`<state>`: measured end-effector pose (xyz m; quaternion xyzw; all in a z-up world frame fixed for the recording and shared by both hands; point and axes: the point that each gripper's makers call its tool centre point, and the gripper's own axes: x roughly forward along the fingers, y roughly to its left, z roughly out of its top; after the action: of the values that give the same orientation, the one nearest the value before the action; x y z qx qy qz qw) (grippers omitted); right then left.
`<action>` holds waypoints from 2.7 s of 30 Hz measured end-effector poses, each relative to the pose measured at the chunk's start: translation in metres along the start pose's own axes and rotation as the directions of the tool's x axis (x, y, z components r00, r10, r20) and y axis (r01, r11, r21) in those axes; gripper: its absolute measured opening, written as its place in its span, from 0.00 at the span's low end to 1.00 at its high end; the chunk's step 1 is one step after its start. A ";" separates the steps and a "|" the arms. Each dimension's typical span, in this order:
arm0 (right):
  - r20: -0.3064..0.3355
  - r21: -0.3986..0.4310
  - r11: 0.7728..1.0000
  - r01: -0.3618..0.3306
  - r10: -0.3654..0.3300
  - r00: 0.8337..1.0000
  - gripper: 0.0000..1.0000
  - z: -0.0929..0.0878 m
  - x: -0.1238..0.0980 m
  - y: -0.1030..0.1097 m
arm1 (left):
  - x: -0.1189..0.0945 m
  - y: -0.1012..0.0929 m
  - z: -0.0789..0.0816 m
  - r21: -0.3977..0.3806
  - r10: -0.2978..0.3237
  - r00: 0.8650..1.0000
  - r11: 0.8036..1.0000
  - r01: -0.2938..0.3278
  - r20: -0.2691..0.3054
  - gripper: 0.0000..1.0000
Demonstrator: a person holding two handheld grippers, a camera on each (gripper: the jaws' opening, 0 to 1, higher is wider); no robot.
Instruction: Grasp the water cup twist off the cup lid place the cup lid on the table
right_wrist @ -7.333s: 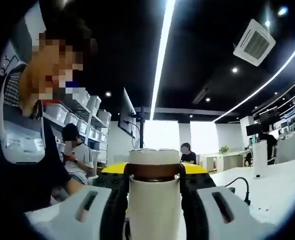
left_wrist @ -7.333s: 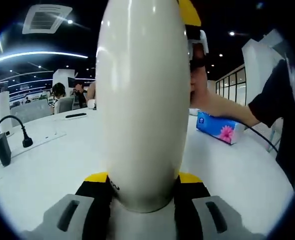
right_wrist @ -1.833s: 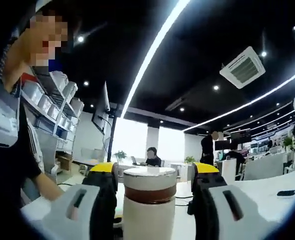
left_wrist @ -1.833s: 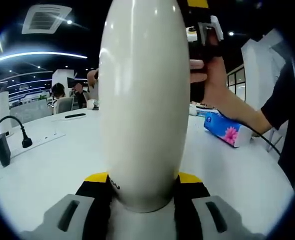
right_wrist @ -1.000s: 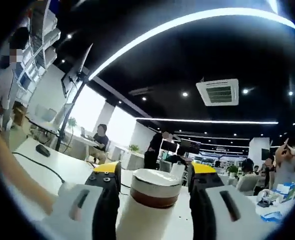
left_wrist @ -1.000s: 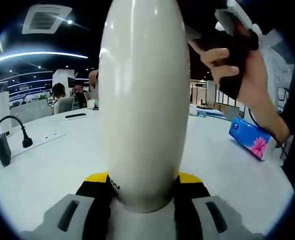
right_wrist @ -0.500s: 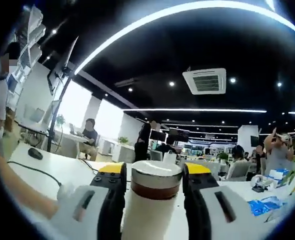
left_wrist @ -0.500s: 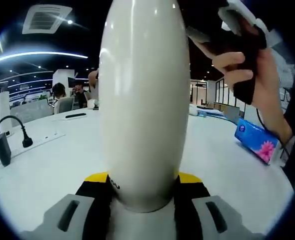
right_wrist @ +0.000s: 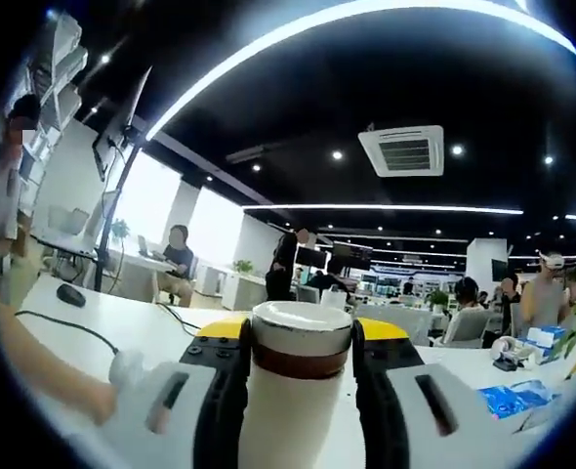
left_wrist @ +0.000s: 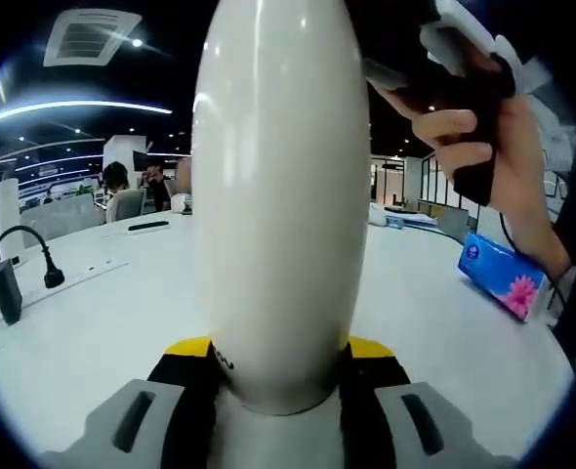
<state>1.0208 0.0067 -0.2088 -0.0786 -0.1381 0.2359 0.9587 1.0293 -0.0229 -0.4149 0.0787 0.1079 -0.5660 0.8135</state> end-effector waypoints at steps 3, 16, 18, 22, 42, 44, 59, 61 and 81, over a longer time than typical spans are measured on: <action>0.002 0.010 1.000 -0.012 0.012 1.000 0.44 0.001 -0.001 0.000 | 0.000 -0.002 0.000 0.000 0.000 1.000 1.000 0.000 0.000 0.50; 0.063 0.054 0.985 -0.166 0.162 0.985 0.44 0.001 0.001 0.003 | 0.000 0.004 -0.001 -0.001 0.000 1.000 1.000 0.000 0.000 0.50; 0.081 0.065 0.978 -0.196 0.191 0.978 0.44 0.002 0.001 0.004 | 0.000 0.004 -0.001 -0.001 0.000 1.000 1.000 0.000 0.000 0.50; 0.110 0.079 0.965 -0.249 0.240 0.965 0.44 0.002 0.001 0.004 | 0.000 0.004 0.000 -0.001 -0.001 1.000 1.000 0.001 0.000 0.50; 0.246 0.163 0.807 -0.567 0.523 0.816 0.44 0.002 0.000 0.003 | 0.002 0.000 -0.001 0.001 -0.005 1.000 1.000 0.005 0.000 0.50; 0.256 0.163 0.788 -0.593 0.547 0.797 0.44 0.002 -0.001 0.002 | 0.002 0.000 -0.001 0.001 -0.007 1.000 1.000 0.007 0.000 0.50; 0.358 0.208 0.614 -0.761 0.676 0.644 0.44 0.003 -0.003 0.005 | 0.003 0.001 -0.001 0.002 -0.012 1.000 1.000 0.012 0.001 0.50; 0.372 0.229 0.585 -0.778 0.686 0.626 0.44 0.003 -0.003 0.005 | 0.003 0.002 -0.001 0.002 -0.012 1.000 1.000 0.012 0.001 0.50; 0.374 0.282 0.580 -0.764 0.667 0.645 0.61 0.005 -0.003 0.010 | 0.002 0.001 0.000 0.003 -0.013 1.000 1.000 0.013 0.002 0.50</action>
<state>1.0129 0.0146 -0.2066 0.1056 -0.1489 0.6353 0.7504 1.0307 -0.0249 -0.4156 0.0787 0.1068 -0.5716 0.8097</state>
